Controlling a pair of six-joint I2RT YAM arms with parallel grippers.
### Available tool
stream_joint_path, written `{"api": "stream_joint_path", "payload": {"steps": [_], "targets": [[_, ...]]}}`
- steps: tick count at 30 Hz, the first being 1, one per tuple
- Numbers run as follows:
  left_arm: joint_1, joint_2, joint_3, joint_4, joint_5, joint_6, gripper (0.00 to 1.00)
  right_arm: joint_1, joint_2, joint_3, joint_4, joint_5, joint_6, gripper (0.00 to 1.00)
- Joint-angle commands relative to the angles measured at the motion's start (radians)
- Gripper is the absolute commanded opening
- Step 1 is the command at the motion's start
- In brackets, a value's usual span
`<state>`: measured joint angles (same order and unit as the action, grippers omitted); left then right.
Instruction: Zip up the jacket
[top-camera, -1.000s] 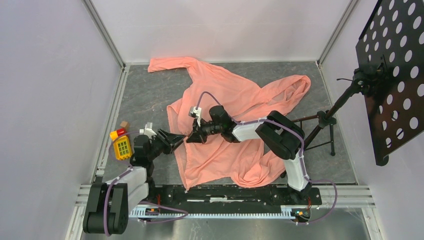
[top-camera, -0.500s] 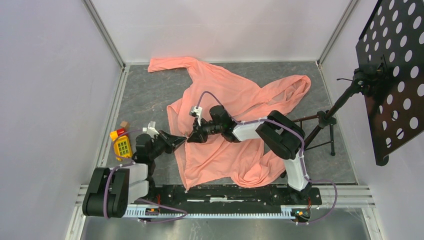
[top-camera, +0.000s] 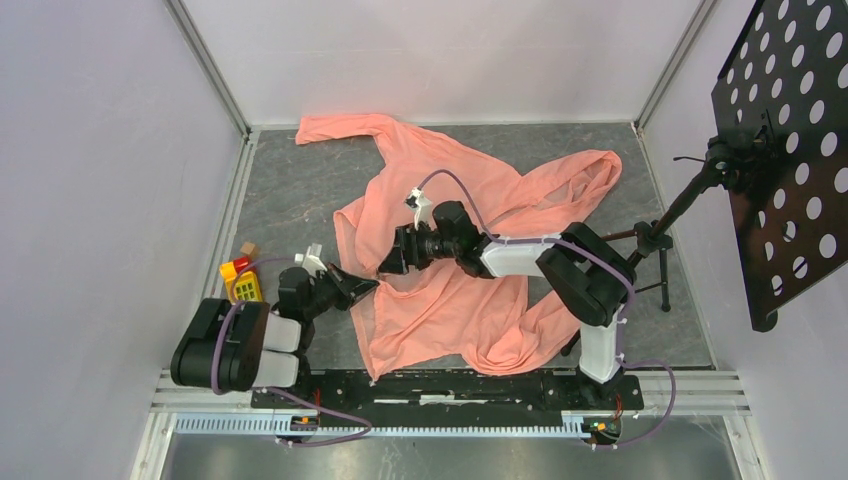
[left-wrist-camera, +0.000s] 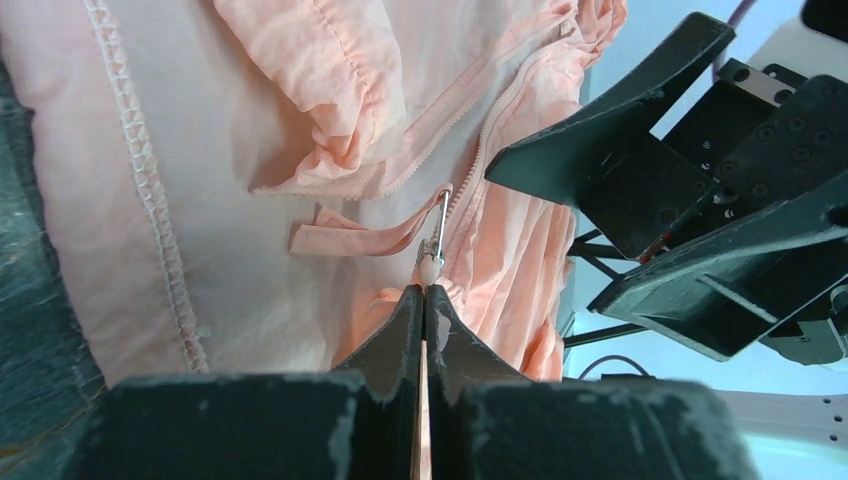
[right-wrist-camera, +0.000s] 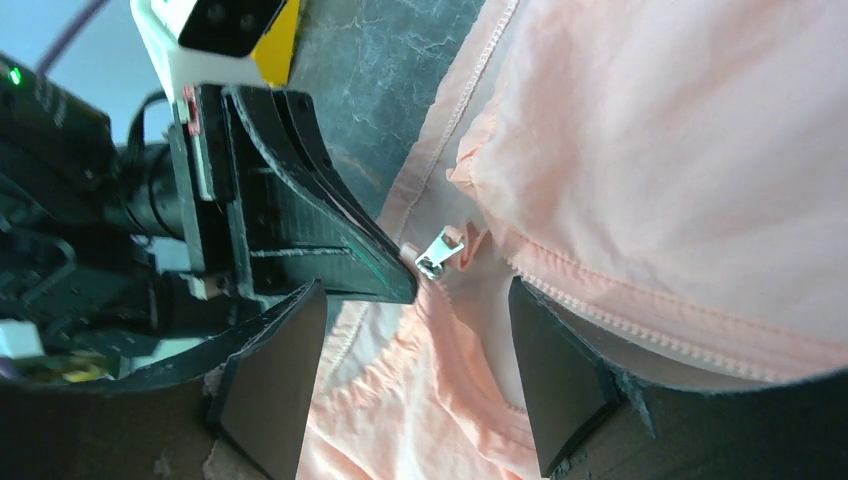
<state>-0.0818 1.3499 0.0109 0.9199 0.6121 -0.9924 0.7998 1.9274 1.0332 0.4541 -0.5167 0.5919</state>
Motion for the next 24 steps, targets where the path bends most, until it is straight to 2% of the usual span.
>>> {"api": "stream_joint_path", "payload": {"steps": [1, 4, 8, 12, 15, 18, 20, 21, 24], "targets": [[-0.013, 0.056, -0.033, 0.152, 0.014, 0.037, 0.03, 0.009, 0.018, 0.005, 0.039, 0.075, 0.266, 0.74], [-0.013, 0.092, -0.048, 0.22, 0.03, 0.021, 0.03, 0.01, 0.067, 0.051, 0.038, 0.054, 0.277, 0.72], [-0.013, 0.121, -0.064, 0.281, 0.038, 0.004, 0.02, 0.011, 0.119, 0.095, 0.008, 0.05, 0.278, 0.65], [-0.013, 0.129, -0.066, 0.288, 0.04, 0.006, 0.02, 0.016, 0.134, 0.09, 0.048, 0.052, 0.288, 0.64], [-0.013, 0.142, -0.066, 0.305, 0.047, 0.003, 0.02, 0.021, 0.159, 0.143, 0.025, 0.052, 0.257, 0.57], [-0.013, 0.154, -0.064, 0.319, 0.057, -0.003, 0.02, 0.023, 0.167, 0.15, 0.087, 0.028, 0.282, 0.51], [-0.014, 0.16, -0.065, 0.323, 0.06, -0.006, 0.02, 0.029, 0.169, 0.151, 0.133, 0.011, 0.303, 0.43], [-0.013, 0.161, -0.067, 0.325, 0.061, -0.008, 0.02, 0.032, 0.172, 0.153, 0.154, -0.003, 0.32, 0.33], [-0.013, 0.161, -0.065, 0.324, 0.06, -0.011, 0.02, 0.039, 0.184, 0.156, 0.198, -0.023, 0.354, 0.1]]}}
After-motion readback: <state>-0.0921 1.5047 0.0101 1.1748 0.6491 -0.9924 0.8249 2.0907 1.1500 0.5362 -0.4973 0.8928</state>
